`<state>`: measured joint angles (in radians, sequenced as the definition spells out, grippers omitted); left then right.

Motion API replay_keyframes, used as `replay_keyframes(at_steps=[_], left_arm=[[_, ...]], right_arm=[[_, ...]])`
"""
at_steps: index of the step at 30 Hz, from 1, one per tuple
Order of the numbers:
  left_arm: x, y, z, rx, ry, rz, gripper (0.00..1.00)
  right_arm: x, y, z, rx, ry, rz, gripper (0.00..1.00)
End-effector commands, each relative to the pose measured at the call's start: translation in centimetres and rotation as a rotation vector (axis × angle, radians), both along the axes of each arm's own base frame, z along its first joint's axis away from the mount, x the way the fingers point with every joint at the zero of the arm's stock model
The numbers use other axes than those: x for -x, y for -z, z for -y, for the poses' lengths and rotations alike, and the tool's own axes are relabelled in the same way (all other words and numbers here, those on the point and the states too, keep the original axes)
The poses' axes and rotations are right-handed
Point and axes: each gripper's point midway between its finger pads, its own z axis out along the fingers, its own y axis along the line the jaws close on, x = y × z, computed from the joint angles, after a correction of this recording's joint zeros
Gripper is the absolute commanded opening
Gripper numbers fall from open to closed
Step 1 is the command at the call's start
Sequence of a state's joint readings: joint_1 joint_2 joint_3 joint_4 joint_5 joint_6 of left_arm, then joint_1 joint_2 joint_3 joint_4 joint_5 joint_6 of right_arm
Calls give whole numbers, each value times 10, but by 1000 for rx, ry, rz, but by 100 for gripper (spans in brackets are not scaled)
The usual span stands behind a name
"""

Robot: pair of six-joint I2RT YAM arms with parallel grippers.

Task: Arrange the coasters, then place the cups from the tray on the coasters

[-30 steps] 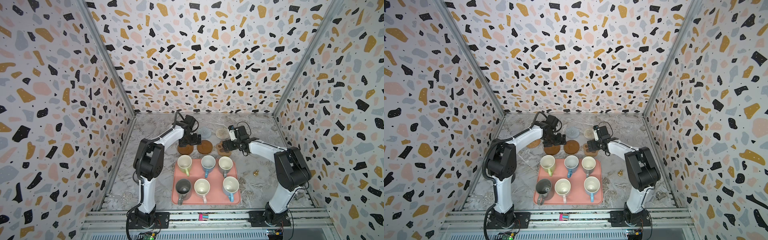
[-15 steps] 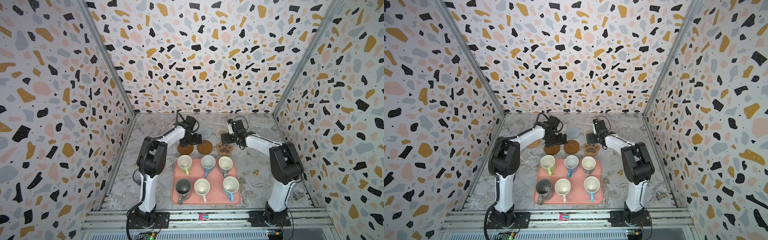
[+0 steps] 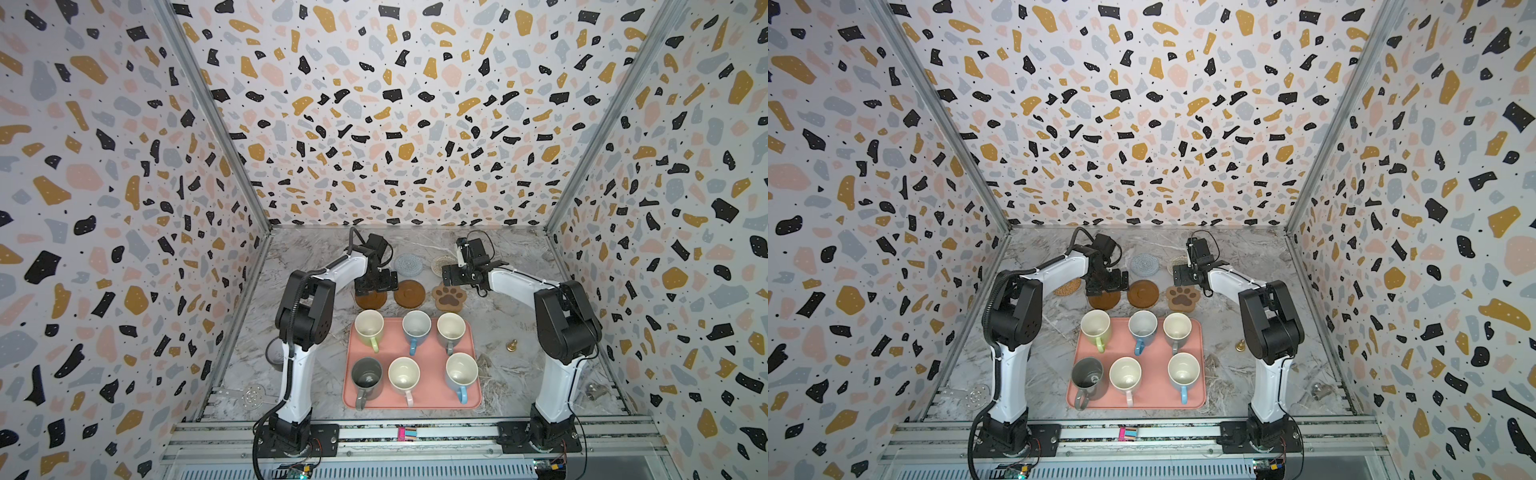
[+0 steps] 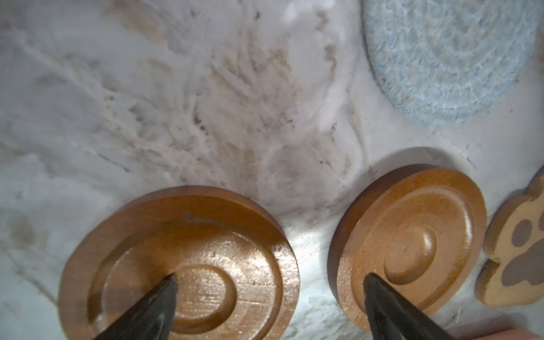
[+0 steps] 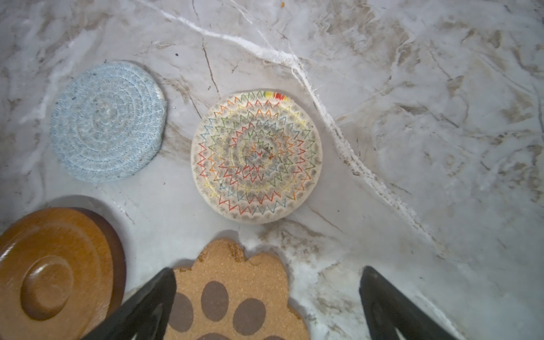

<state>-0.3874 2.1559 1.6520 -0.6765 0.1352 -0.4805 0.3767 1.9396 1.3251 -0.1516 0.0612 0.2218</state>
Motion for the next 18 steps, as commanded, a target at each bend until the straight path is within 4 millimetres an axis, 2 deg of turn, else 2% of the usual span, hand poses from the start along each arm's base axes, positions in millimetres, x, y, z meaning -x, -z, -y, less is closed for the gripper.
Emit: replay_keyframes(at_steps=[1, 4, 12, 18], left_arm=[[-9, 13, -6, -11, -24, -2, 100], [-20, 16, -9, -25, -44, 4, 100], [-55, 2, -28, -41, -162, 97, 100], [-67, -1, -24, -16, -198, 126, 100]], right_arm=[[-15, -16, 0, -1, 14, 37, 99], [-20, -16, -2, -5, 16, 44, 99], [-24, -12, -3, -19, 20, 40, 99], [-36, -13, -1, -27, 9, 47, 99]])
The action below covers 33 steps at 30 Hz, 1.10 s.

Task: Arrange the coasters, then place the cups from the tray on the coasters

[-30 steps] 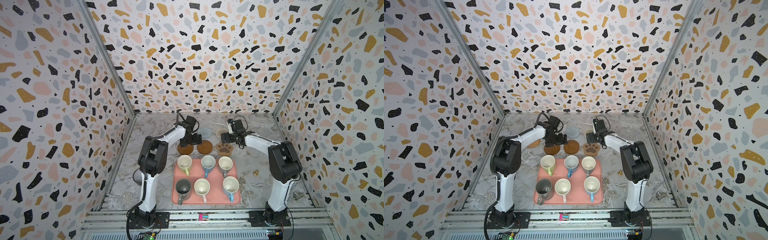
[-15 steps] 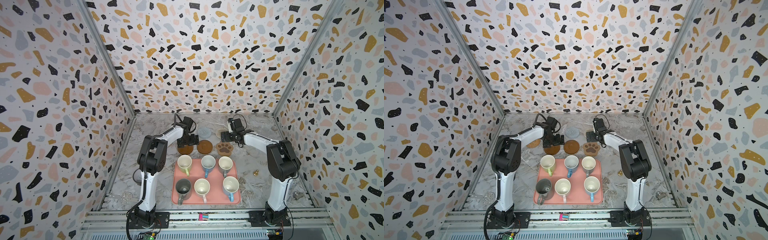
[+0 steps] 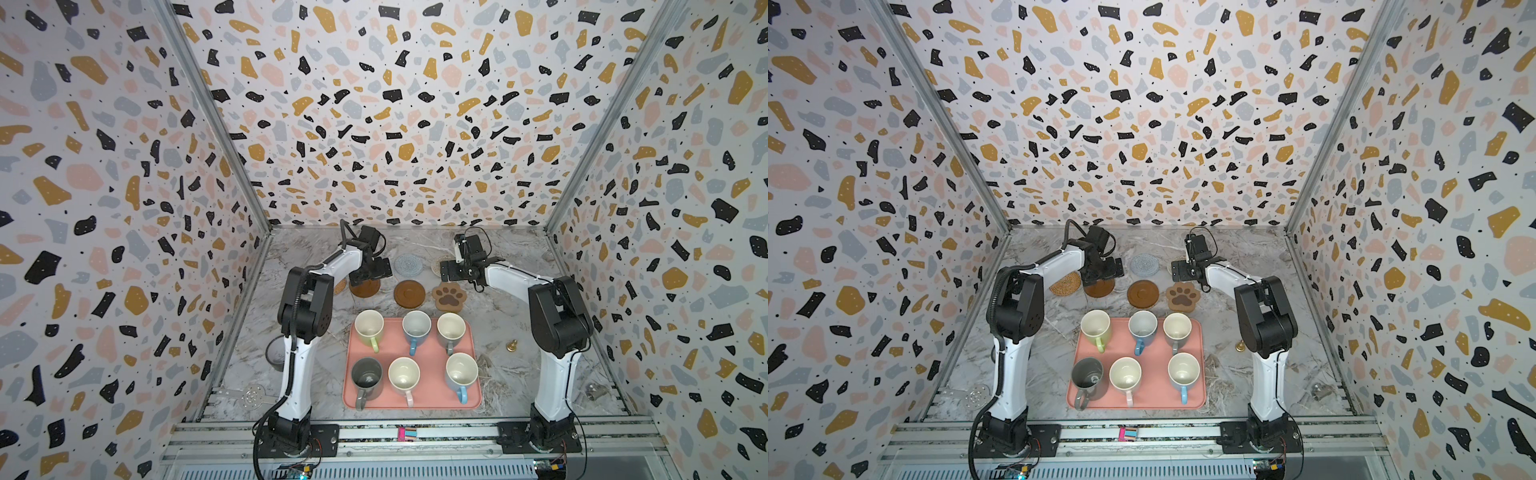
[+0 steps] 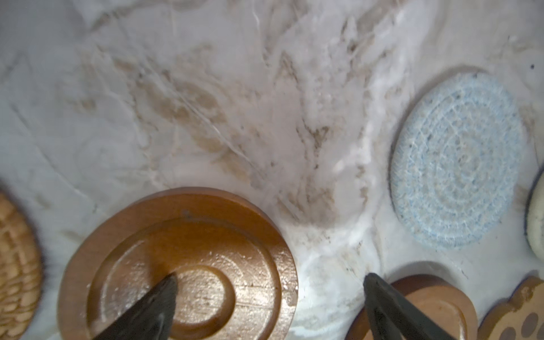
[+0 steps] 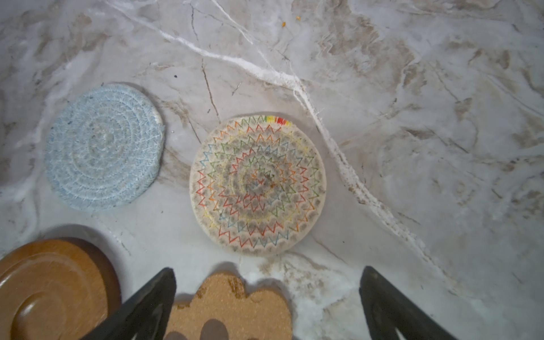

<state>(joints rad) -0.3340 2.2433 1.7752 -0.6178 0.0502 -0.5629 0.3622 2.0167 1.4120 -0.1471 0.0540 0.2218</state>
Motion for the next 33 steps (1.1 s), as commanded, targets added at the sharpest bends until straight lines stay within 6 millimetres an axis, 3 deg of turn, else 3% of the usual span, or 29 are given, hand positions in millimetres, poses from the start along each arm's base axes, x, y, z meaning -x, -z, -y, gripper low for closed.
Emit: replay_keyframes(at_steps=[1, 9, 21, 27, 33], left_arm=[[-14, 0, -1, 3, -40, 37, 100], [-23, -6, 14, 51, -28, 70, 100], [13, 10, 55, 82, 55, 18, 100], [15, 7, 53, 79, 38, 31, 100], [18, 10, 38, 23, -12, 17, 100]], right_arm=[[-15, -17, 2, -17, -2, 37, 99], [-22, -20, 5, -32, -4, 38, 99], [-22, -22, 8, -16, -30, 33, 99], [-23, -20, 10, -19, -27, 32, 99], [-18, -16, 11, -25, -23, 24, 99]])
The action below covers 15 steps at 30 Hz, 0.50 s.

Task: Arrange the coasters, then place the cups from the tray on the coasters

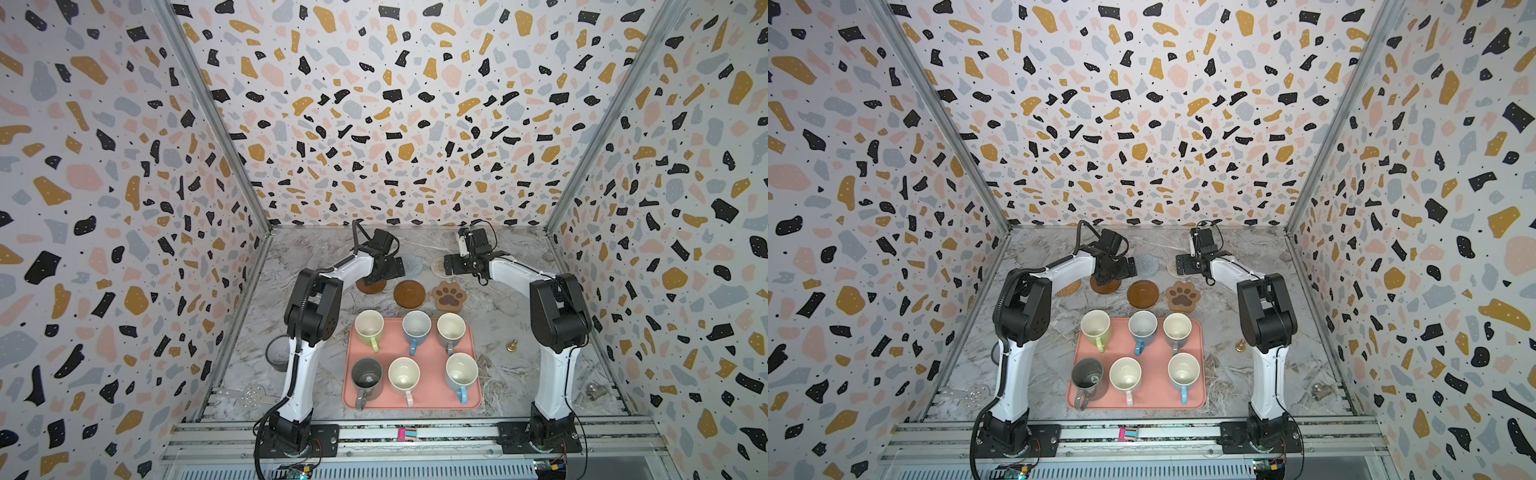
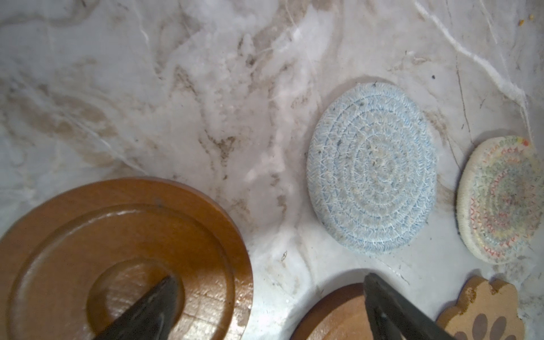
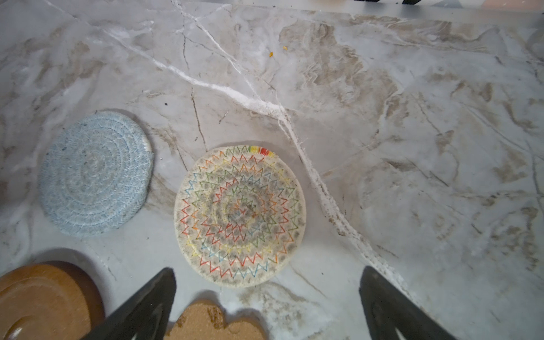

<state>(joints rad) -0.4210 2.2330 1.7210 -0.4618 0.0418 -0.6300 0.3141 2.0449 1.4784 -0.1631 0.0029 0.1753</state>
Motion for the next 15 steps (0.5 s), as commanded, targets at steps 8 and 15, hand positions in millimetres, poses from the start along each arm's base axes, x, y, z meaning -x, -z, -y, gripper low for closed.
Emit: replay_keyframes(at_steps=[8, 15], left_arm=[[9, 14, -34, -67, -126, -61, 100], [8, 18, -49, -110, -149, -71, 100]], right_arm=[[1, -8, -1, -20, -2, 9, 99], [2, -8, 0, -20, 0, 8, 99]])
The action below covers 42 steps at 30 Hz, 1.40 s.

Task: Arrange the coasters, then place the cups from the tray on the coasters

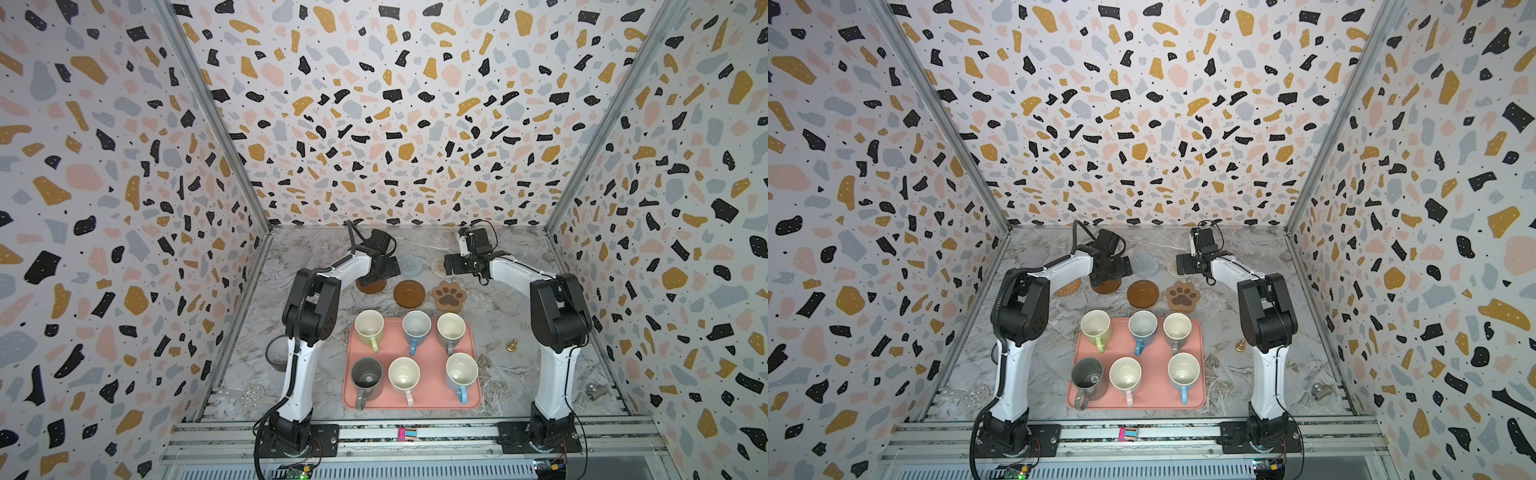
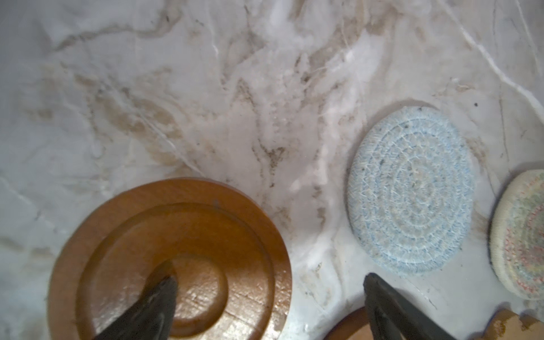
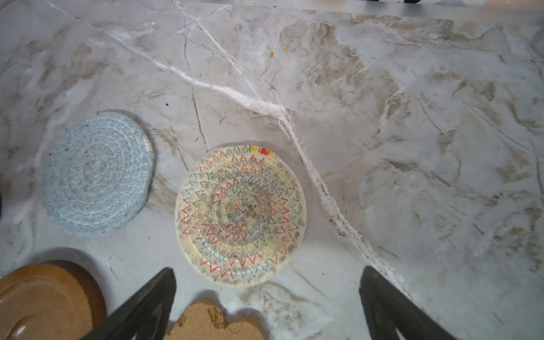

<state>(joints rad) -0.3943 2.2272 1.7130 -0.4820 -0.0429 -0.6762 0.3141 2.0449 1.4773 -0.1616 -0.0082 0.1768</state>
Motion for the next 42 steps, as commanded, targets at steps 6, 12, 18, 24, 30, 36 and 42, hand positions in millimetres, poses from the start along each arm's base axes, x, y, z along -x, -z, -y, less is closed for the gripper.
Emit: replay_keyframes(at_steps=[6, 12, 18, 24, 30, 36, 42], left_arm=[[11, 13, -29, -65, -51, -75, 100], [7, 8, -29, -73, -38, -66, 100], [4, 4, -26, -57, -27, -52, 100], [-9, -21, -17, -18, 5, 25, 100], [-30, -72, -5, 43, 36, 169, 100], [-43, -110, 1, 100, 19, 273, 100], [-41, -124, -4, 115, -17, 328, 100]], right_arm=[[1, -9, 2, -11, 7, 11, 99], [0, -10, 2, -15, 14, 15, 99], [0, -10, 3, -12, 19, 18, 99], [-4, -18, 8, -15, 29, 37, 99], [-10, -39, 9, -40, 13, 79, 99], [-10, -50, -8, -108, -63, 78, 99], [-5, -49, -27, -185, -142, 40, 99]])
